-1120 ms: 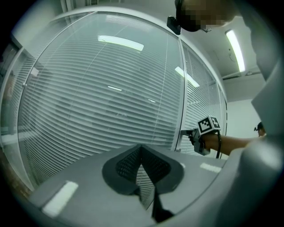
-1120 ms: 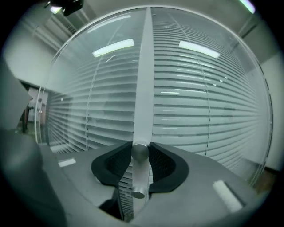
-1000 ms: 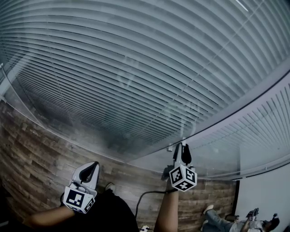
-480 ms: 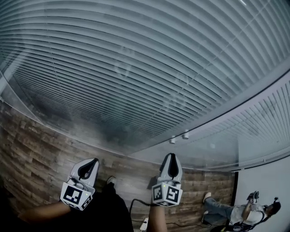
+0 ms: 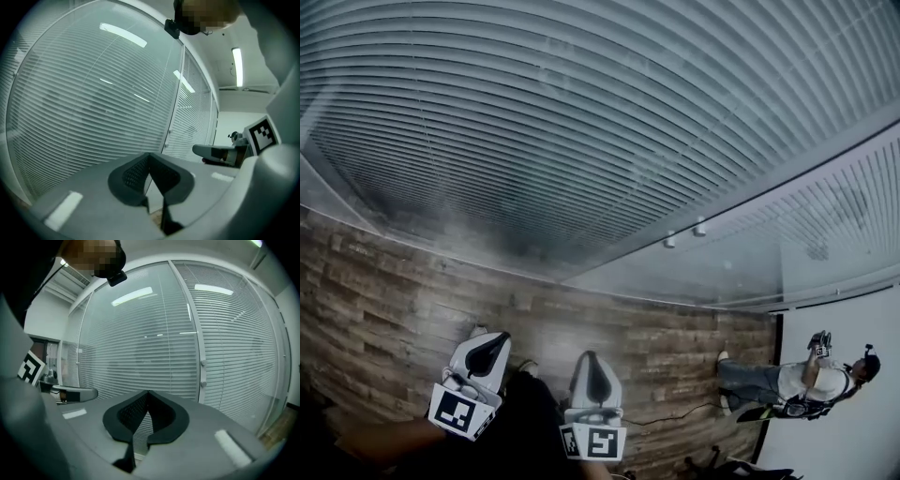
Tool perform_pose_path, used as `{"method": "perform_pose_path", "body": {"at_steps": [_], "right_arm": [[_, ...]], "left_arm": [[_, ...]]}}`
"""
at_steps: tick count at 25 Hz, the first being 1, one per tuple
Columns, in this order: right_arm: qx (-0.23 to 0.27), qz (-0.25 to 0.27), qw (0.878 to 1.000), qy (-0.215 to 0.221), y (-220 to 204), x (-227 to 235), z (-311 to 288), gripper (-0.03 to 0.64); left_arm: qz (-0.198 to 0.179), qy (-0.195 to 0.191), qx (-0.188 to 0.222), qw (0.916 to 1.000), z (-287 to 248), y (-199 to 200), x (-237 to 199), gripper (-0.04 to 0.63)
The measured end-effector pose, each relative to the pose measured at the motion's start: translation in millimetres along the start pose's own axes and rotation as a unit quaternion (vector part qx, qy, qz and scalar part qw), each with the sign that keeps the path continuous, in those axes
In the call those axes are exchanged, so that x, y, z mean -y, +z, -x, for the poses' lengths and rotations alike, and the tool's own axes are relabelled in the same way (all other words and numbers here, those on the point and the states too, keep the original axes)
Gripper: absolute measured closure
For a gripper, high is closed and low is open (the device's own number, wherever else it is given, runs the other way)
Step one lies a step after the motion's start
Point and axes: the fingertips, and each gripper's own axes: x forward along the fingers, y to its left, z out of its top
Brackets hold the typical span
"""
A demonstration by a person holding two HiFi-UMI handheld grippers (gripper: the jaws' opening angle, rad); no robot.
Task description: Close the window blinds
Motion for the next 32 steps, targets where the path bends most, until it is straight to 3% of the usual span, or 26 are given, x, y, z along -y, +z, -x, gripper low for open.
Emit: {"method": "perform_pose_path", "body": {"at_steps": [7,14,21,32], "right_arm": [[0.002,0.021,0.998,0.051,-35.6,-29.0,82.5,0.615],[0.012,0.006,0.995,0.098,-62.0,-21.2,167.9,0.615],[0.049,0.026,0.992,0.117,-56.8,-24.3,215.1,0.617],[0.055,0.031,0.994,0.090,-59.4,-7.2,229.2,0.617]], "left_arm": [[-0.015,0.042,0.038,0.9983,74.8,-21.0,48.4,0.594],[-0.025,0.093,0.029,0.9949,137.1,-61.8,125.4,0.594],[-0.062,0.073,0.044,0.9945,153.3,-72.7,186.8,0.594],[-0.059,0.064,0.061,0.9943,156.7,-72.8,205.2,0.594]]}}
